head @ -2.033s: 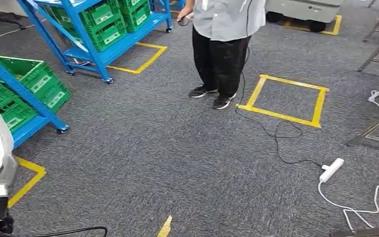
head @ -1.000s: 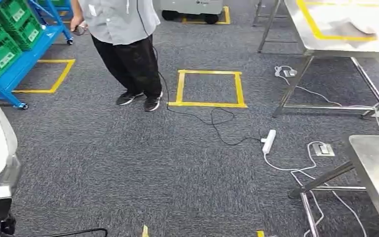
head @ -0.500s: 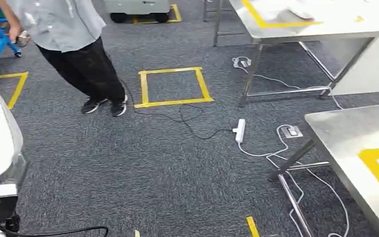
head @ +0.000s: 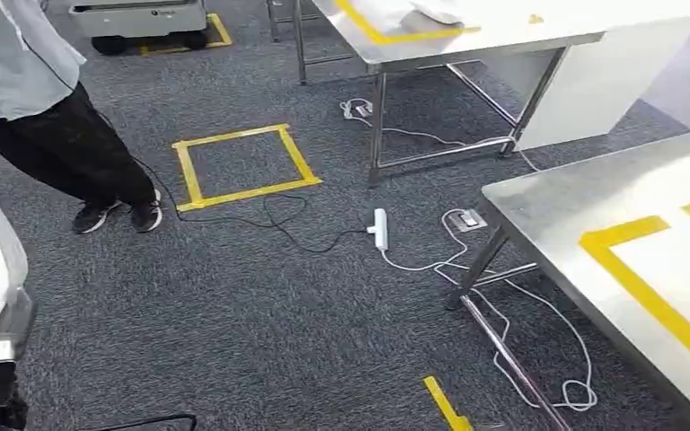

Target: Take the parts from the cabinet and place them on the table.

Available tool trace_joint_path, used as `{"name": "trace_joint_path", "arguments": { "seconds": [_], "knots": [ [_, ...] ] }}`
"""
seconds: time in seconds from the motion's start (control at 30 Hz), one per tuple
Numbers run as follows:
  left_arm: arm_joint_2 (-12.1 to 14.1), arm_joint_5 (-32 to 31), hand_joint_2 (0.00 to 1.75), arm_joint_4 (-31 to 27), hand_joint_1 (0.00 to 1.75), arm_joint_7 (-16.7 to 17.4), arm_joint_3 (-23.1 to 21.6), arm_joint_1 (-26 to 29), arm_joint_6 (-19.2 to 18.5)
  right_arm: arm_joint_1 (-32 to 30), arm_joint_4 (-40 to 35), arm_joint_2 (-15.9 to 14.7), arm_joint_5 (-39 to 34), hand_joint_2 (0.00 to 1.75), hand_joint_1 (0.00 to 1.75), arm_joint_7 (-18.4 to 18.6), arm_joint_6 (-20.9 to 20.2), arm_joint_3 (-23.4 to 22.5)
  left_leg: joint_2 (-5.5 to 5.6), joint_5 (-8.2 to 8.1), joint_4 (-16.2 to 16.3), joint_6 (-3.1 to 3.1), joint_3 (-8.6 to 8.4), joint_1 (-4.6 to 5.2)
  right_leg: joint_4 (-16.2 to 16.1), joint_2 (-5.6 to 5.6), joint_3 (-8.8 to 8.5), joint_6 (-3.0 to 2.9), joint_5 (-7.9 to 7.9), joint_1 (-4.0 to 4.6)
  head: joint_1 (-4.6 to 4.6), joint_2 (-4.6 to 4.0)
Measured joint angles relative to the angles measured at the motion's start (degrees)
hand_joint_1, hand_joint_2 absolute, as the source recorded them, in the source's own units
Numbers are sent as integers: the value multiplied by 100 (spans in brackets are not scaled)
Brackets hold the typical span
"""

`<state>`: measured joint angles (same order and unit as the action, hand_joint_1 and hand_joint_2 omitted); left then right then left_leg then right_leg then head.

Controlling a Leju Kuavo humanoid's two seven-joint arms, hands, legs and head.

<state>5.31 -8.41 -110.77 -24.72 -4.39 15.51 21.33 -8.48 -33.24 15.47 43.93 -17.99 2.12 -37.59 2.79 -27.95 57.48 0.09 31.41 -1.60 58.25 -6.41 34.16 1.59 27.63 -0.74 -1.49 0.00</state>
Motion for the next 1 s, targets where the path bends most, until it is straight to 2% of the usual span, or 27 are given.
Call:
{"name": "trace_joint_path", "arguments": {
  "seconds": [0.03,0.07,0.13,0.17,0.2,0.23,0.3,0.33,0.37,0.4,0.47,0.5,0.53,0.57,0.6,0.63,0.67,0.7,0.73,0.77,0.8,0.83,0.87,0.9,0.93,0.97,1.0],
  "knots": [
    [-2,0,175,0,175,0,0,2,0,5,0,0,0,0,0,2,0,0,-73,-3,-3,41,-1,9,127,335,69,16,111,27,-22,0],
    [-2,0,175,-2,175,-4,4,16,2,28,0,0,0,0,0,0,0,0,-147,-5,-3,75,4,20,447,489,230,31,319,20,-74,0],
    [-4,0,175,-2,175,-4,20,33,9,64,0,0,2,0,0,0,0,-2,-332,-8,-1,81,13,51,1371,586,662,65,751,2,-63,0],
    [-4,7,175,0,175,-7,20,27,9,58,2,0,13,0,0,-2,0,-4,-410,-9,1,83,17,56,1666,594,790,81,833,1,-74,0],
    [-7,22,175,-2,175,-11,20,32,9,45,4,0,31,0,0,-13,0,-15,-489,-10,1,82,15,58,1694,597,783,88,780,1,-68,0],
    [-11,61,175,-2,175,-35,20,30,9,41,7,0,40,0,0,-20,0,-33,-566,-13,3,80,13,60,1444,610,632,90,603,1,-74,0],
    [-24,116,175,-2,175,-68,24,31,9,43,7,0,59,0,0,-31,2,-63,-692,-27,5,58,-2,60,501,751,79,63,178,4,-72,0],
    [-24,120,175,-2,175,-83,26,32,9,52,7,0,66,0,0,-35,2,-79,-748,-38,7,36,-19,68,95,960,-166,48,95,13,-74,0],
    [-24,120,175,-4,175,-92,33,42,13,77,9,0,70,0,0,-35,2,-83,-796,-68,38,-17,-12,118,-46,1066,-243,5,164,72,-83,0],
    [-28,111,175,-9,175,-120,50,49,44,89,9,0,83,0,0,-40,2,-92,-853,-53,33,-49,-14,118,-25,980,-229,-40,139,64,-39,0],
    [-44,61,175,-31,175,-229,72,58,118,57,9,0,129,0,0,-42,-2,-127,-955,-44,31,-82,-31,109,-5,864,-170,-76,128,80,-41,0],
    [-48,52,175,-50,175,-273,83,61,164,38,9,2,140,0,0,-42,-9,-140,-990,-74,35,-121,-43,106,-35,807,-210,-117,100,60,-46,0],
    [-50,41,175,-66,175,-313,107,62,203,15,9,9,162,0,0,-35,-15,-151,-732,-176,116,-169,-29,74,-61,764,-216,-145,80,28,-28,0],
    [-57,2,175,-83,175,-350,140,83,238,18,9,11,186,0,0,-33,-22,-168,-498,-377,368,-178,76,64,-60,719,-216,-173,70,18,0,0],
    [-61,0,175,-92,175,-378,186,115,267,39,9,18,197,0,0,-33,-33,-181,-396,-630,805,-185,272,61,-60,642,-208,-201,66,17,4,0],
    [-63,0,175,-92,175,-391,214,139,278,45,9,26,214,0,0,-33,-48,-184,-359,-813,1220,-190,462,61,-60,572,-205,-206,64,19,11,0],
    [-70,0,175,-92,175,-396,225,158,293,47,9,35,230,0,0,-33,-55,-188,-347,-913,1547,-189,621,62,-59,498,-202,-209,62,24,9,0],
    [-74,-11,175,-92,175,-409,238,166,306,37,9,39,241,0,0,-31,-63,-203,-342,-881,1652,-183,680,63,-58,429,-206,-209,61,27,7,0],
    [-81,-31,175,-92,175,-413,251,168,319,32,9,44,252,0,0,-31,-70,-225,-335,-730,1548,-170,640,65,-57,359,-211,-207,60,27,7,0],
    [-85,-55,175,-92,175,-415,269,171,341,25,9,46,273,0,0,-29,-76,-245,-312,-445,1191,-149,478,64,-52,268,-220,-202,57,26,7,0],
    [-87,-70,175,-92,175,-415,293,174,352,26,9,46,289,0,0,-29,-79,-256,-225,-182,760,-131,272,57,-44,193,-227,-197,55,25,7,0],
    [-94,-105,175,-92,175,-417,319,181,361,34,9,50,308,0,0,-29,-87,-269,53,21,322,-109,69,39,-36,123,-219,-183,54,17,7,0],
    [-96,-118,175,-94,175,-417,339,191,372,46,9,63,326,0,0,-29,-98,-275,350,-57,176,-77,22,6,1,68,-187,-148,59,47,0,0],
    [-101,-120,175,-105,175,-420,350,214,391,64,4,63,343,0,0,-31,-105,-282,299,-92,68,-90,-12,7,21,-31,-118,-109,43,21,0,0],
    [-103,-131,175,-107,175,-420,358,239,393,52,4,66,363,0,0,-33,-114,-295,247,-87,88,-75,13,36,6,-76,-78,-56,16,-7,-2,0],
    [-107,-138,175,-107,175,-420,361,237,402,37,4,72,378,0,0,-33,-120,-319,186,-79,90,-48,12,56,-20,-155,-68,-8,-12,-37,9,0],
    [-111,-136,175,-109,175,-424,361,236,407,26,4,81,389,0,0,-33,-118,-343,104,-48,36,0,-7,26,-32,-211,8,36,-22,-21,-2,0]
  ]
}}
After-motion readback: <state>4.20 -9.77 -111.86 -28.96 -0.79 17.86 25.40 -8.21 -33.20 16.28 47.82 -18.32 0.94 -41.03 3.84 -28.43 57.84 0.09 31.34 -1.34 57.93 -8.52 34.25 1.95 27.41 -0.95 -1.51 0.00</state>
